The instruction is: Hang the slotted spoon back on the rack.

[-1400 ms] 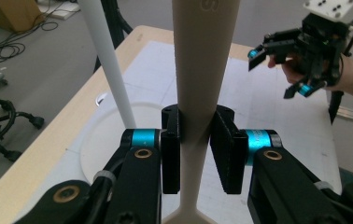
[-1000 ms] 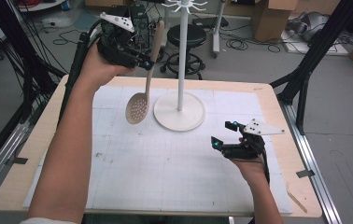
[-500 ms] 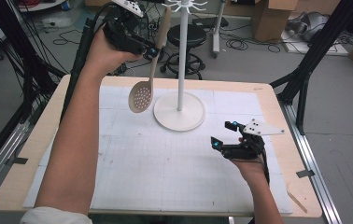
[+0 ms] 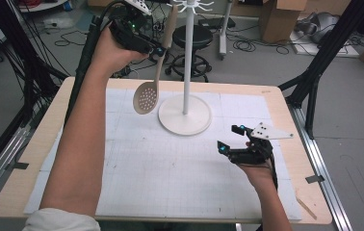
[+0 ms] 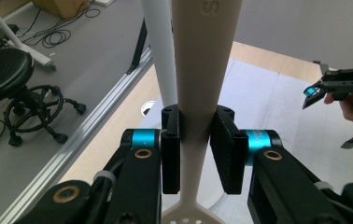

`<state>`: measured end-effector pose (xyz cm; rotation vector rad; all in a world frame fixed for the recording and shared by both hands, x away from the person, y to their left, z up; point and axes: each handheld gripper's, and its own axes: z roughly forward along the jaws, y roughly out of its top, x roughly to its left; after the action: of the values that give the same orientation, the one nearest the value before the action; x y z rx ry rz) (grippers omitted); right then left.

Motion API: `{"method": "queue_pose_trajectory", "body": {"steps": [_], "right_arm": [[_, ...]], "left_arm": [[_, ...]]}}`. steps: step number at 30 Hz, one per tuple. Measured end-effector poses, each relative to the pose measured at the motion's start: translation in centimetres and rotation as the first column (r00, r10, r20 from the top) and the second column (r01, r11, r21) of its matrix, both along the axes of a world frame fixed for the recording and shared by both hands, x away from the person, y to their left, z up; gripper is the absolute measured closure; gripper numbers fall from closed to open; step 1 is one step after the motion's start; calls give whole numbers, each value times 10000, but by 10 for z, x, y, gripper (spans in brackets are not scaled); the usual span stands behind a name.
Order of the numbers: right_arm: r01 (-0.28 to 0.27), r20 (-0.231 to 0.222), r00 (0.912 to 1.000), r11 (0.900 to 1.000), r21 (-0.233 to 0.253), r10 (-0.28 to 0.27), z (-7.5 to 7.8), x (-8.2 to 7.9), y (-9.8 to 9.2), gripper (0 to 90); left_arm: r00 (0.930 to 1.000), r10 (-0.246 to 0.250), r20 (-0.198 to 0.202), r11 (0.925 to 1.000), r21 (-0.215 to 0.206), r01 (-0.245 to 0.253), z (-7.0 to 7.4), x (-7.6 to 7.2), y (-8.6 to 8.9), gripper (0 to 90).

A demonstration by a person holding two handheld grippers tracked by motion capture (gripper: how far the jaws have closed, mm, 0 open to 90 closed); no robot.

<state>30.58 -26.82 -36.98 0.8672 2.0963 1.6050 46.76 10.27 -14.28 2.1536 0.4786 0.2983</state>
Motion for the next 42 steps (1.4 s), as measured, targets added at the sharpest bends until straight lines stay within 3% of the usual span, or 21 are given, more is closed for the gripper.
{"method": "queue_pose_trajectory", "body": {"steps": [3, 5, 9, 16, 29, 33, 35, 36, 42], "right_arm": [[-5, 2, 10000, 10000, 8, 5, 0, 0, 0, 154], [0, 67, 10000, 10000, 9, 0, 0, 0, 0, 154], [-114, 22, 9999, 9994, 336, 113, 1, 0, -1, 154], [-152, 12, 9999, 9995, 292, 152, 2, 0, 1, 154], [-139, -30, 9999, 9996, 230, 140, 0, 0, 1, 154], [-108, -105, 9999, 9998, 189, 110, -1, 1, 1, 154], [-91, -123, 9999, 9998, 187, 94, -1, 1, 1, 154], [-97, -69, 9999, 9998, 148, 98, -1, 2, 1, 154], [-158, -101, 9998, 9997, 162, 160, -1, 1, 2, 154]], "left_arm": [[10000, 65, -25, 10000, 68, -65, 0, 1, -4, 744], [9998, 150, 101, 9993, 340, -154, 1, 3, -7, 743], [9999, 125, -9, 9997, 207, -124, 0, 6, -8, 743], [9997, 225, -17, 9990, 396, -224, -4, 12, -8, 744], [9978, 583, -318, 9977, 374, -571, -9, 27, -2, 743], [9986, 408, -331, 9987, 307, -398, -11, 29, -1, 739], [9986, 446, -280, 9987, 251, -439, -12, 29, -2, 718], [9982, 550, -244, 9984, 124, -548, -12, 29, -3, 657], [9966, 779, -259, 9964, 356, -769, -16, 25, -2, 536]]}}
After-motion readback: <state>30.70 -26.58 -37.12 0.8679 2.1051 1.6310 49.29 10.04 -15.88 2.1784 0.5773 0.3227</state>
